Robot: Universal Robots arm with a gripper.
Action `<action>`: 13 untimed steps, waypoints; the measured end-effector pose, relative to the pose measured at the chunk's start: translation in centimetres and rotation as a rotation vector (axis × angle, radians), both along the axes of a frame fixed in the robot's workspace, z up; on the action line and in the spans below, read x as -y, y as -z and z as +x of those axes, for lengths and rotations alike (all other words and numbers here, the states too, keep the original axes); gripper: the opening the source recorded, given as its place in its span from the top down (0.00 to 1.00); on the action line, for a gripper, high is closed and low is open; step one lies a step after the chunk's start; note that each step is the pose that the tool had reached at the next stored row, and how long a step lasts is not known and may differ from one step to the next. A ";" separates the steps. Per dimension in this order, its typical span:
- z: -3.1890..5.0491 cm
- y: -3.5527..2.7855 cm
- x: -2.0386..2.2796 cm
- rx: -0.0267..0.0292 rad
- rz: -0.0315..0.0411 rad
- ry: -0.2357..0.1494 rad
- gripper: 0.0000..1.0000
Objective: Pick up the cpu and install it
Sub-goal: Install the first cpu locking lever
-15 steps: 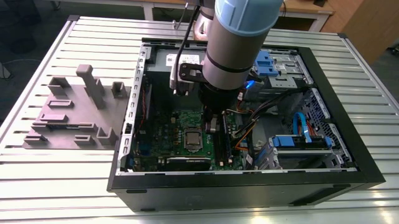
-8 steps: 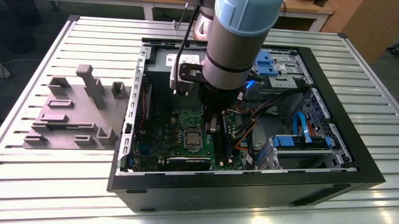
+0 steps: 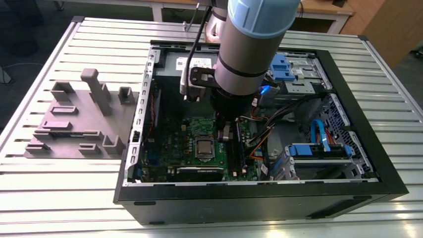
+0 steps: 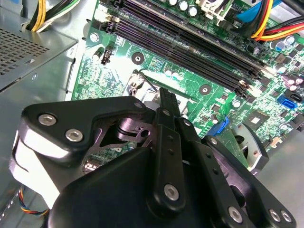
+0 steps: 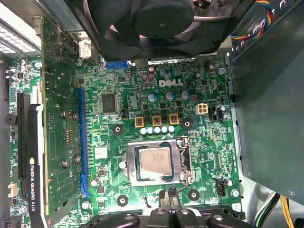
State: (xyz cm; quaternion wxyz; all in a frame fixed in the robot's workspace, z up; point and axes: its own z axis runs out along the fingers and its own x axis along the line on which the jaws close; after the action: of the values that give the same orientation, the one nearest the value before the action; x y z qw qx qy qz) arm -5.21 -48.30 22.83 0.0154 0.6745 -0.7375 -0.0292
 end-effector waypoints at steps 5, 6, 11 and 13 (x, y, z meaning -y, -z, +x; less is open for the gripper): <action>0.00 0.00 0.00 0.0000 0.0001 0.000 0.89; 0.00 0.00 0.00 0.0000 0.0001 0.000 0.89; 0.00 0.01 0.00 0.0000 0.0001 0.000 0.89; 0.00 0.01 0.00 0.0000 0.0001 0.000 0.89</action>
State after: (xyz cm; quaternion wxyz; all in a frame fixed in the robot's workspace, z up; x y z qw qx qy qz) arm -5.21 -48.30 22.82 0.0153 0.6746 -0.7375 -0.0292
